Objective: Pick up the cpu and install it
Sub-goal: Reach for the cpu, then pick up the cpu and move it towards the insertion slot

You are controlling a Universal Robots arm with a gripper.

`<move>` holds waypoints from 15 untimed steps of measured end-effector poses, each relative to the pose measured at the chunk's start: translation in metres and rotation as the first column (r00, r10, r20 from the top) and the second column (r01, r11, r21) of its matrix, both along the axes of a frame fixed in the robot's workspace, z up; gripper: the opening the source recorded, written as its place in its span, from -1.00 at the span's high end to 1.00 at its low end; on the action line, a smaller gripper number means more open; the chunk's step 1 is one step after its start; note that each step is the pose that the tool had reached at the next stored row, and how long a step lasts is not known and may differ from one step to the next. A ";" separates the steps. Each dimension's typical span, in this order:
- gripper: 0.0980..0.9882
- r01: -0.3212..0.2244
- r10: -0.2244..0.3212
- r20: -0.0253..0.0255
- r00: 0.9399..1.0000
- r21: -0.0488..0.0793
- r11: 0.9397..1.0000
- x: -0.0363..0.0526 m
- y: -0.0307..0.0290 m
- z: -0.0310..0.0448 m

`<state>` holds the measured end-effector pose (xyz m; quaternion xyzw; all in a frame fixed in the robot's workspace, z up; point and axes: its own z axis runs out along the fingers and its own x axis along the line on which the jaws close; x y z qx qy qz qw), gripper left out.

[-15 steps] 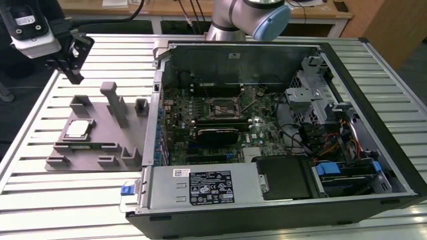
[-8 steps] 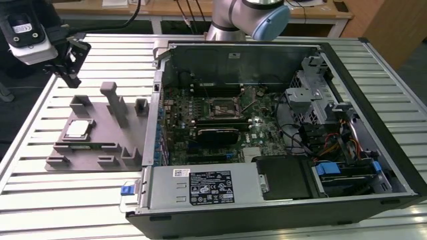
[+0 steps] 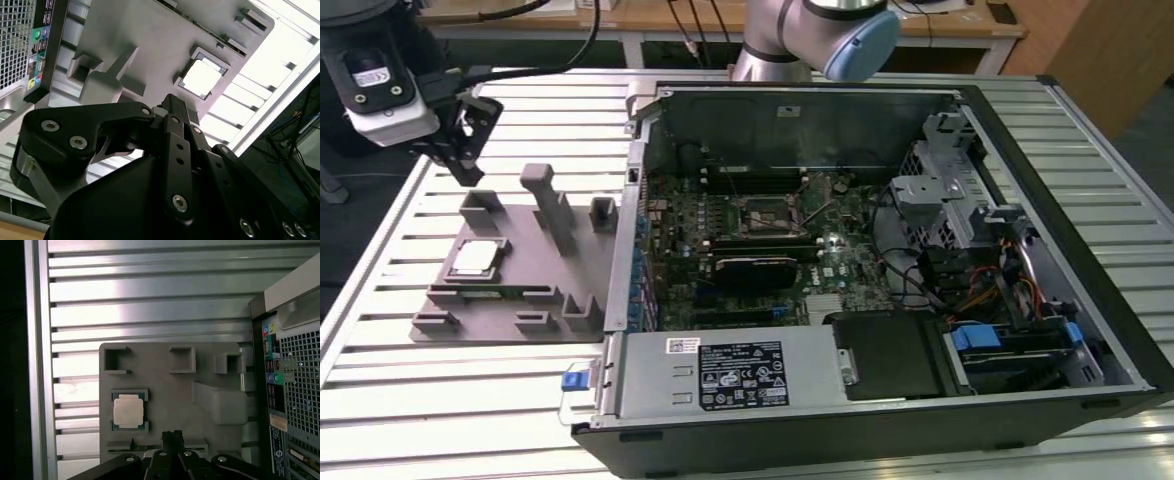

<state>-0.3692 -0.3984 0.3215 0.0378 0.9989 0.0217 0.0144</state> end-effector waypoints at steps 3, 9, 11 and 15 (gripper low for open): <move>0.98 0.000 0.000 0.000 1.000 0.000 1.000 -0.0018 0.0000 -0.0050; 0.98 0.000 0.000 0.000 1.000 0.000 1.000 -0.0059 0.0000 -0.0133; 0.98 0.000 0.000 0.000 1.000 0.000 1.000 -0.0070 0.0000 -0.0154; 0.98 0.000 0.000 0.000 1.000 0.000 1.000 -0.0072 0.0000 -0.0160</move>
